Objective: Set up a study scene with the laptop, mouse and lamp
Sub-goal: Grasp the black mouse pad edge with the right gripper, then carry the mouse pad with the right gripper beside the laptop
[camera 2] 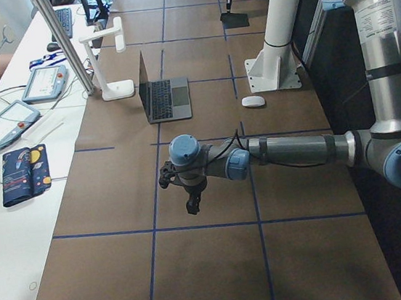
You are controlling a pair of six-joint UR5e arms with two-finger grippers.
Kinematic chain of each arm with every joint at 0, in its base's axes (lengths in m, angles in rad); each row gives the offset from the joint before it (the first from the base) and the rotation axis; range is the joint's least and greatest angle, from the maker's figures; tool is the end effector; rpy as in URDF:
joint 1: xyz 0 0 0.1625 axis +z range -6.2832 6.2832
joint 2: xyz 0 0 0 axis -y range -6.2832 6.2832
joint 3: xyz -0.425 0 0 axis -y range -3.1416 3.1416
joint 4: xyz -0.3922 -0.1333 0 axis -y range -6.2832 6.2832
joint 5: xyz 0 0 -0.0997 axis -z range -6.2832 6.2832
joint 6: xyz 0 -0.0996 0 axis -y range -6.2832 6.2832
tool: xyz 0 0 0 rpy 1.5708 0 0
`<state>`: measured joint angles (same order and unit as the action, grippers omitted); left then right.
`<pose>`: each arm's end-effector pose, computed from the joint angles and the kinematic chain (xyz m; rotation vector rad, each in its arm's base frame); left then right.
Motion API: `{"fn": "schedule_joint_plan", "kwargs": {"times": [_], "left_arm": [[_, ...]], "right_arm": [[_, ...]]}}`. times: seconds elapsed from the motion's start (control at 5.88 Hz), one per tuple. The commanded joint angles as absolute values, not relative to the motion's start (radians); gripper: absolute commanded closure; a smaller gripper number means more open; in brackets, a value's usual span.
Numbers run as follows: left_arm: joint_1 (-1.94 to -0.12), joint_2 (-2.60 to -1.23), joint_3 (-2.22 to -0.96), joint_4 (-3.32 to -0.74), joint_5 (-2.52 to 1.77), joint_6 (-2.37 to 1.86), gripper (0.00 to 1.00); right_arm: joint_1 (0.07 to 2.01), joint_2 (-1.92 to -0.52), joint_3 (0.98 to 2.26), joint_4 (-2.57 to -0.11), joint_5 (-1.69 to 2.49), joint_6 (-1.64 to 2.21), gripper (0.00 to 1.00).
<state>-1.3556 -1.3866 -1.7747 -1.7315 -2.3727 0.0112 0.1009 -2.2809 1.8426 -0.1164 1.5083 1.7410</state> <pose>0.0304 -0.4282 0.6228 0.0886 0.8157 0.2859 -0.1999 -0.1605 0.6188 0.0219 -1.0208 0.2790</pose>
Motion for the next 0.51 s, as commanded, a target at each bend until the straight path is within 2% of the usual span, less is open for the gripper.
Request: {"fn": "schedule_joint_plan", "kwargs": {"times": [0.0, 0.17, 0.34], "left_arm": [[-1.356, -1.387, -1.782, -1.730, -2.375, 0.009, 0.00], [-1.356, -1.387, -1.784, -1.730, -2.400, 0.011, 0.00], [-1.367, -1.387, -1.802, -1.730, -2.425, 0.009, 0.00]], "right_arm": [[0.338, -2.156, 1.833, -0.104, 1.595, 1.654, 1.00], [0.515, -2.061, 1.826, -0.162, 1.764, 1.643, 1.00], [0.572, -1.971, 1.822, -0.255, 1.805, 1.605, 1.00]]}}
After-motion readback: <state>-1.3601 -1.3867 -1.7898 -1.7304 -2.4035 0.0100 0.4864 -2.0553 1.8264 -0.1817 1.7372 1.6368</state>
